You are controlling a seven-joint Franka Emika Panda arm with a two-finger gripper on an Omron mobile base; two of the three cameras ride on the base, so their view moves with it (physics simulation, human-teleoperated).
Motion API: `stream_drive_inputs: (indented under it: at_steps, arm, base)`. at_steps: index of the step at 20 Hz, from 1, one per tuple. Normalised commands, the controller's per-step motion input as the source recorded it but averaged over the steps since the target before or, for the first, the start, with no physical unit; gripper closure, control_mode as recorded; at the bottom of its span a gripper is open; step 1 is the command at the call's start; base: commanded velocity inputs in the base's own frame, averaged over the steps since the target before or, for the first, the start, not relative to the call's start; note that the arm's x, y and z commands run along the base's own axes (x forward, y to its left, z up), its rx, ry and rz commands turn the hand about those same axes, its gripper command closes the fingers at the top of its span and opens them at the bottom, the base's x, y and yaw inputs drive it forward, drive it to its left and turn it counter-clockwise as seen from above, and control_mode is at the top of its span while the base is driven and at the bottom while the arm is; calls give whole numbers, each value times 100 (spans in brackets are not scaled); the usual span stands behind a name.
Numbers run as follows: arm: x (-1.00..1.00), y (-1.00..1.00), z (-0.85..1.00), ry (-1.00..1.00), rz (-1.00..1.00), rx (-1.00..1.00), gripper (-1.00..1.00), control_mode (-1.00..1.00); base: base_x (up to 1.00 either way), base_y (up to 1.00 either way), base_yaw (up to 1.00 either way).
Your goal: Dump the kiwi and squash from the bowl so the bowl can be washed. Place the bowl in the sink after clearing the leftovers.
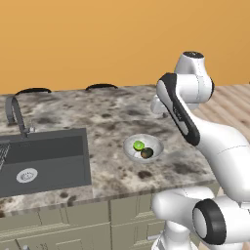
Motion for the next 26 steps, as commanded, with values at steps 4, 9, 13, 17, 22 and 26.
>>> stream_drive_inputs:
  at_steps: [4,9,13,17,22,26]
  arm:
    - [-4,-4,-7,0,-1,3,-100,-100]
    - [-2,-23,-52,6,-7,7,-100,-100]
    - [0,-28,-68,9,-7,9,-100,-100]
    - [9,-8,-64,14,-7,5,-100,-100]
    - [28,-5,-60,18,-7,2,-100,-100]
    - [29,0,-48,15,-4,3,-100,-100]
  base:
    - [0,0,0]
    - [0,0,0]
    - [0,0,0]
    - [0,0,0]
    - [0,0,0]
    - [0,0,0]
